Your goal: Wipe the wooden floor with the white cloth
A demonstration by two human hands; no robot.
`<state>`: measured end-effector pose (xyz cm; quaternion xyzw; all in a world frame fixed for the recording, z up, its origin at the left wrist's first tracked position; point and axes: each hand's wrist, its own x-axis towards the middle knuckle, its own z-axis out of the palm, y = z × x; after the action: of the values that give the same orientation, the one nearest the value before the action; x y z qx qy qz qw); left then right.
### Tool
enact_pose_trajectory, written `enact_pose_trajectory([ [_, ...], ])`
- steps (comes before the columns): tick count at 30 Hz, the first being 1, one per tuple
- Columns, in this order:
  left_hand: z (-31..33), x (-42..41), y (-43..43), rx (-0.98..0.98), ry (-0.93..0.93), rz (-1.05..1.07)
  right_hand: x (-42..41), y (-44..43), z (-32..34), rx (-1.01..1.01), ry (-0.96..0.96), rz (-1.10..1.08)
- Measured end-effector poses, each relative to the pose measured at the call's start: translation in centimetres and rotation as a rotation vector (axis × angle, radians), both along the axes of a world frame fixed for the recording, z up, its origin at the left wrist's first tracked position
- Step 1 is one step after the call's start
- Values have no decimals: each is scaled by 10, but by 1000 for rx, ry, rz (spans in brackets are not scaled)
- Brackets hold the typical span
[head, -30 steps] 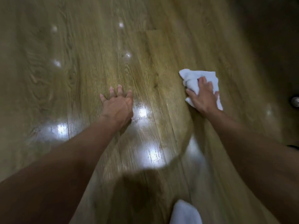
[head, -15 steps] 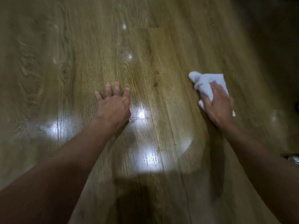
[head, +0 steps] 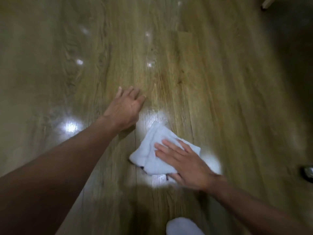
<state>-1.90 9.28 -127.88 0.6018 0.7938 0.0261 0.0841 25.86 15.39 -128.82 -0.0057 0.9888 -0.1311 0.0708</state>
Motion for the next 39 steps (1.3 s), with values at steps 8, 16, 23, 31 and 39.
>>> enact_pose_trajectory([
  [8, 18, -4, -59, -151, 44, -1, -105, 92, 2, -26, 63, -993],
  [16, 29, -8, -101, -304, -41, 37, -47, -74, -5, 32, 71, 6],
  [23, 39, -10, -132, -227, -85, 102, -125, 31, 5, -93, 94, -196],
  [31, 39, -11, -171, -157, -104, 150, -119, -109, -7, -106, 172, -209],
  [39, 34, 0, -198, 191, -308, 342, -170, -35, -4, -76, 60, -47],
])
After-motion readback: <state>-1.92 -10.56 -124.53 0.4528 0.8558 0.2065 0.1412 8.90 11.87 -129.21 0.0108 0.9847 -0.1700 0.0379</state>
